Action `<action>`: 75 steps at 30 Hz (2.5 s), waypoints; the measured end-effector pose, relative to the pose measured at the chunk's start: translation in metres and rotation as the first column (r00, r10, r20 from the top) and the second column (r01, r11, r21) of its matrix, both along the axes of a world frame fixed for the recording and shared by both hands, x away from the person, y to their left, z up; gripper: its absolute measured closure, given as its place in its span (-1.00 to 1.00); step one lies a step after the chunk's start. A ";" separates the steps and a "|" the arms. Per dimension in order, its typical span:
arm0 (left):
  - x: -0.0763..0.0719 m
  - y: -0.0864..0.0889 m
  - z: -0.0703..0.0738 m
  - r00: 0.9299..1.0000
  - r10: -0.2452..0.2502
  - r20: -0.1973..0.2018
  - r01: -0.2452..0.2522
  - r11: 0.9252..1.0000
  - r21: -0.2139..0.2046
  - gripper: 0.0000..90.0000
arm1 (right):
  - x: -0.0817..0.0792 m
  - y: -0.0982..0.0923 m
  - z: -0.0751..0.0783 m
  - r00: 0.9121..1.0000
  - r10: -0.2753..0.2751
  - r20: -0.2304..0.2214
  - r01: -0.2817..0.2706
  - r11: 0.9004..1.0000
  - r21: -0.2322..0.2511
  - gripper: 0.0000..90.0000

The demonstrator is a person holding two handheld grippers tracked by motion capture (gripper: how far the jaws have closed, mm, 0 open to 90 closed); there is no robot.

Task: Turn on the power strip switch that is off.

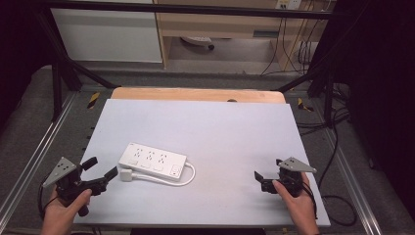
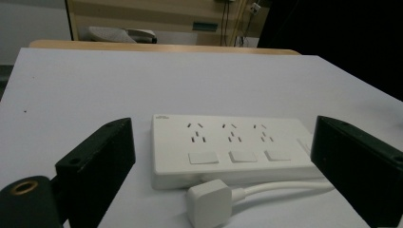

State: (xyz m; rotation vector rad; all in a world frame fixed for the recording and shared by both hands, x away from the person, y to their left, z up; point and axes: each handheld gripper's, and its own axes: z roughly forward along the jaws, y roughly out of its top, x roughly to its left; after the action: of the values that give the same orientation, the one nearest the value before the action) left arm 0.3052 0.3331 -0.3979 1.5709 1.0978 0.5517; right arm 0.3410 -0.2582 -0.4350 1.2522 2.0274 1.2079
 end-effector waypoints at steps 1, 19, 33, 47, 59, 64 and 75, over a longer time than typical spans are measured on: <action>0.001 0.000 0.001 1.000 -0.001 0.001 0.001 1.000 0.002 -0.83 | 0.000 0.000 0.000 1.000 0.000 -0.001 0.000 1.000 0.000 -0.93; 0.014 -0.004 0.010 1.000 -0.002 0.007 0.002 1.000 -0.004 -0.80 | 0.000 -0.001 0.000 1.000 0.002 -0.002 -0.002 1.000 0.000 -0.93; 0.028 -0.017 0.013 0.999 -0.051 0.012 0.050 0.996 0.069 -0.79 | 0.001 -0.002 0.000 1.000 -0.003 -0.004 0.003 1.000 0.001 -0.93; 0.037 -0.020 0.012 0.997 -0.066 0.027 0.064 0.996 0.062 -0.84 | 0.001 -0.003 -0.001 1.000 -0.010 -0.011 0.010 1.000 0.002 -0.93; 0.045 -0.023 0.014 0.998 -0.063 0.015 0.062 0.996 0.069 -0.89 | 0.001 -0.004 -0.001 1.000 -0.014 -0.017 0.014 1.000 0.005 -0.93; 0.049 -0.024 0.014 0.998 -0.054 0.014 0.052 0.996 0.075 -0.89 | 0.001 -0.004 -0.001 1.000 -0.014 -0.016 0.014 1.000 0.004 -0.93; 0.059 -0.029 0.014 0.998 -0.058 0.001 0.058 0.994 0.093 -0.80 | 0.001 -0.005 -0.001 1.000 -0.018 -0.013 0.018 1.000 0.003 -0.92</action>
State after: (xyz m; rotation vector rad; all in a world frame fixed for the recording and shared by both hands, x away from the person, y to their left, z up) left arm 0.3638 0.3038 -0.3844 1.6759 1.0329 0.5736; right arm 0.3425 -0.2629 -0.4359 1.2799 2.0202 1.1976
